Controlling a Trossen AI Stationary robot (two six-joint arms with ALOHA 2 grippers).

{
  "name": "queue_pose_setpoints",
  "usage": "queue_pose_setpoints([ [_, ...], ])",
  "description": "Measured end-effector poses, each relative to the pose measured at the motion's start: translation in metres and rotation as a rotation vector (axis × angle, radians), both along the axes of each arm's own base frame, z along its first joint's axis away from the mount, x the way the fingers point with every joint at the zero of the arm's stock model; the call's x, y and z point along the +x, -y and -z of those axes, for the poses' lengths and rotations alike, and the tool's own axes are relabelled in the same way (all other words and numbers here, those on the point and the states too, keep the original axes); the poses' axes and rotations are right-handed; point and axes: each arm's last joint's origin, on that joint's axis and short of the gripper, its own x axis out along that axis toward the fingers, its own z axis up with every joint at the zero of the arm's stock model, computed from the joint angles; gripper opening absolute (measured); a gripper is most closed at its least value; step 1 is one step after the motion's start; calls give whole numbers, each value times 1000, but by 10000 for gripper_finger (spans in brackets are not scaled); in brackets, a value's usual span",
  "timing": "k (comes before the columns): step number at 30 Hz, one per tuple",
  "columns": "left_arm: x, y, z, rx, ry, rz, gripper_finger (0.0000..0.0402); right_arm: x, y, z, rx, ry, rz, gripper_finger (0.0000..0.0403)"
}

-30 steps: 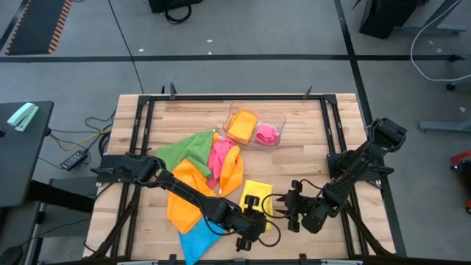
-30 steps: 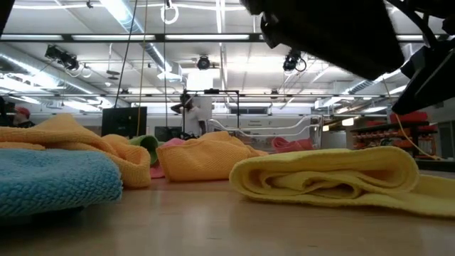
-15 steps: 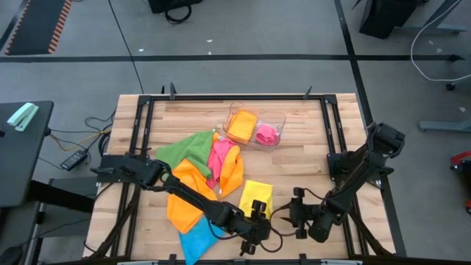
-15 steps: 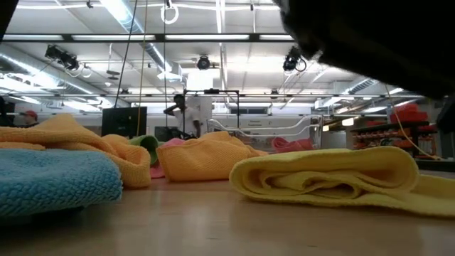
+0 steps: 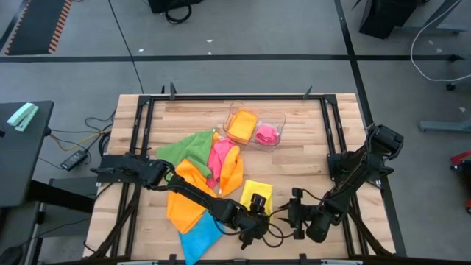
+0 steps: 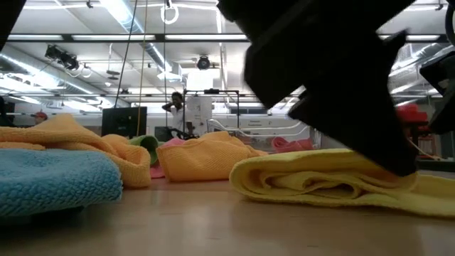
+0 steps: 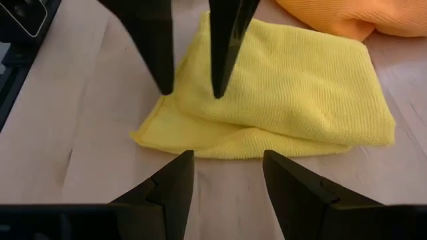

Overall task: Fold microfiber towels
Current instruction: Fold the yellow microfiber cloth

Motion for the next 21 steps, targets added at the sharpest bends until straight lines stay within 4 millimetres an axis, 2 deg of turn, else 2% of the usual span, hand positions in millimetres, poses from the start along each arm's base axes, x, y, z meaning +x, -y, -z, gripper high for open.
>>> queue_pose_setpoints([
  [4, -3, -5, 11, 91, -50, -30, 199, 0, 0, 0, 6, 4, 1, 188],
  [8, -2, -8, 10, 89, -41, -58, 194, 1, -2, -1, 22, 16, 0, 188],
  [11, -1, -8, 10, 84, -38, -68, 176, 2, -3, -2, 32, 16, -27, 188],
  [15, -2, -10, 11, 83, -54, -87, 127, 3, -5, -3, 52, 19, -36, 188],
  [20, -1, -13, 11, 47, -46, -136, 25, 3, -5, -3, 77, 23, -19, 188],
  [21, -1, -13, 11, 41, -44, -142, 15, 3, -5, -3, 78, 23, -18, 188],
])
